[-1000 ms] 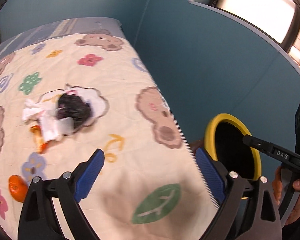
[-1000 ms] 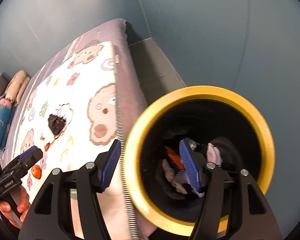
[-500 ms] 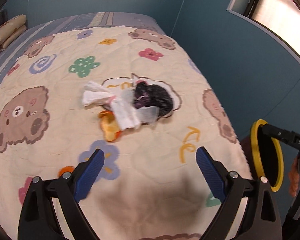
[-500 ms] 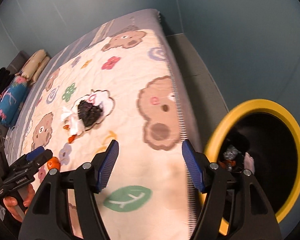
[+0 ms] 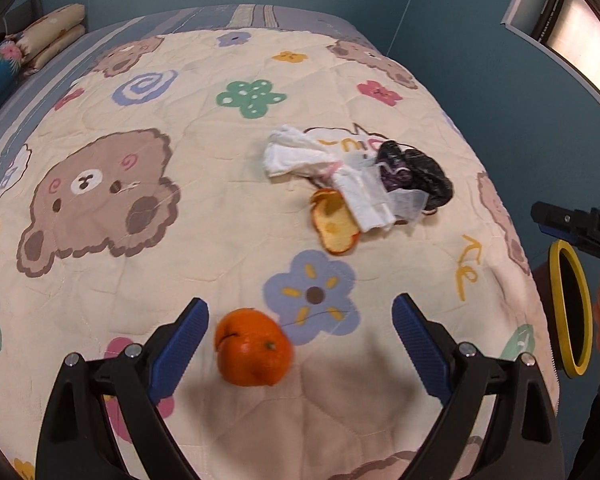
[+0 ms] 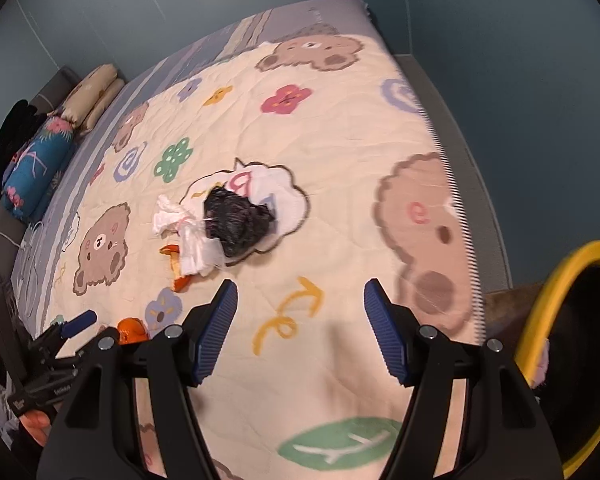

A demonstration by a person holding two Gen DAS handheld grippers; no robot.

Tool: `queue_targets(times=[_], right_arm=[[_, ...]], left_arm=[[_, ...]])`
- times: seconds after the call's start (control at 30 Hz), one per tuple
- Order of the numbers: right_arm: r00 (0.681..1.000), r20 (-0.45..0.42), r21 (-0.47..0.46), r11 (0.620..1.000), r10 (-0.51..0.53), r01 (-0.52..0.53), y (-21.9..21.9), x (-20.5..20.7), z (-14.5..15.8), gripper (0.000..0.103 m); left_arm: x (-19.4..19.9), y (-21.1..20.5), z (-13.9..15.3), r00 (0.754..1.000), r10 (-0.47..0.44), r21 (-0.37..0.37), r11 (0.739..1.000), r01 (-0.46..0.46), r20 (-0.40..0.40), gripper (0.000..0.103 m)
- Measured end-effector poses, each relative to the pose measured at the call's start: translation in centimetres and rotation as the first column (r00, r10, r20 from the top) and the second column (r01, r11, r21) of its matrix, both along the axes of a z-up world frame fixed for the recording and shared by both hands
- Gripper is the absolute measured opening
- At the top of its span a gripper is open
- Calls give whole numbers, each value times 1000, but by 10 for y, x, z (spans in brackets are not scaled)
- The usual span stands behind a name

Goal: Collect trash
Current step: 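Grasp the orange with the left tool while the right tool grasps the black plastic bag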

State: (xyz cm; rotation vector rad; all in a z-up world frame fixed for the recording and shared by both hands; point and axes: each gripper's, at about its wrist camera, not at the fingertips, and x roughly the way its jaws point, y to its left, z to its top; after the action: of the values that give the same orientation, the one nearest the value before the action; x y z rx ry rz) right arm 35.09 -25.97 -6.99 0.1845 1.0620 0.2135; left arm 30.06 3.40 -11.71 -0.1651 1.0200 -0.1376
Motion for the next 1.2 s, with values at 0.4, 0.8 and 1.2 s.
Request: queue_targets(times=[0.4, 0.8, 1.2], right_arm=[[997, -39, 6, 998, 62, -62, 57, 50, -23, 63], [993, -89, -11, 997, 72, -74, 81, 93, -52, 61], [990, -122, -13, 998, 64, -66, 93, 108, -78, 55]], left_arm=[[6, 31, -29, 997, 43, -31, 999, -45, -60, 90], [12, 28, -57, 994, 30, -79, 996, -39, -107, 89], [5, 24, -67, 995, 34, -42, 998, -38, -91, 70]])
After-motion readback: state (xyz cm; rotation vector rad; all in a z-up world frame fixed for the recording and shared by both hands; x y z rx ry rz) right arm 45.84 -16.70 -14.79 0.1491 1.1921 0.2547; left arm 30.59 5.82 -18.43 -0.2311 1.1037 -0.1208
